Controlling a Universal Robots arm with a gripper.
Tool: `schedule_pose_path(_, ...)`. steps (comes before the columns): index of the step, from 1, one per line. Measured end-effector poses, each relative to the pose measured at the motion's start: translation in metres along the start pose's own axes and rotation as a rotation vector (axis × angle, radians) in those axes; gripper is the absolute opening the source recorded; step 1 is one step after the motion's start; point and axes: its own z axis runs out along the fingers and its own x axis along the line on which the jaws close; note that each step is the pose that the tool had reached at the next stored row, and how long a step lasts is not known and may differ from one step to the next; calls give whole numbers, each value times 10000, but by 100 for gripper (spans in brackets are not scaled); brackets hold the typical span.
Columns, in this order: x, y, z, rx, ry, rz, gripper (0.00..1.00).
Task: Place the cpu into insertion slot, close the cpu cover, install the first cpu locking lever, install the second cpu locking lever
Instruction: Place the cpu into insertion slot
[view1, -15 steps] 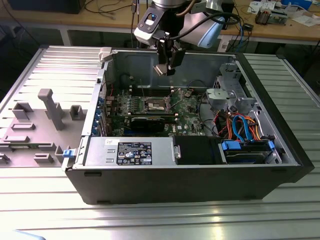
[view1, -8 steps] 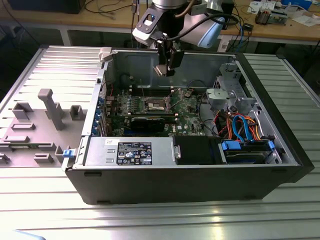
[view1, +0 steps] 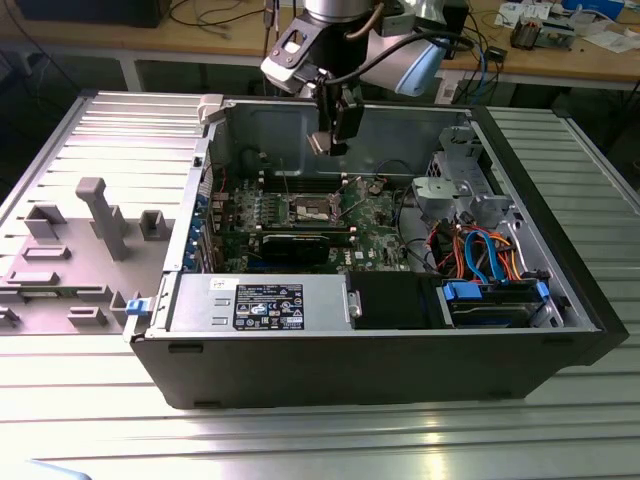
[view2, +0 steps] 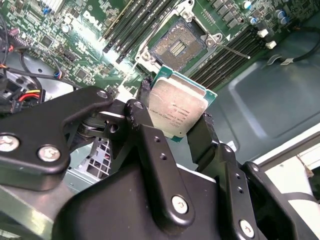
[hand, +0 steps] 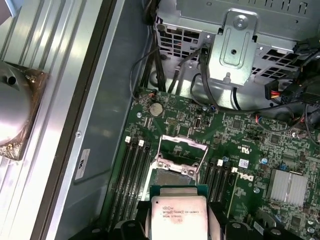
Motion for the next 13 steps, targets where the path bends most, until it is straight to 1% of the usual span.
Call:
schedule_pose_path(5,-1,-1,18,-7,-20,306,55)
schedule_pose_path(13,0,-1,18,-8,-21,317,55)
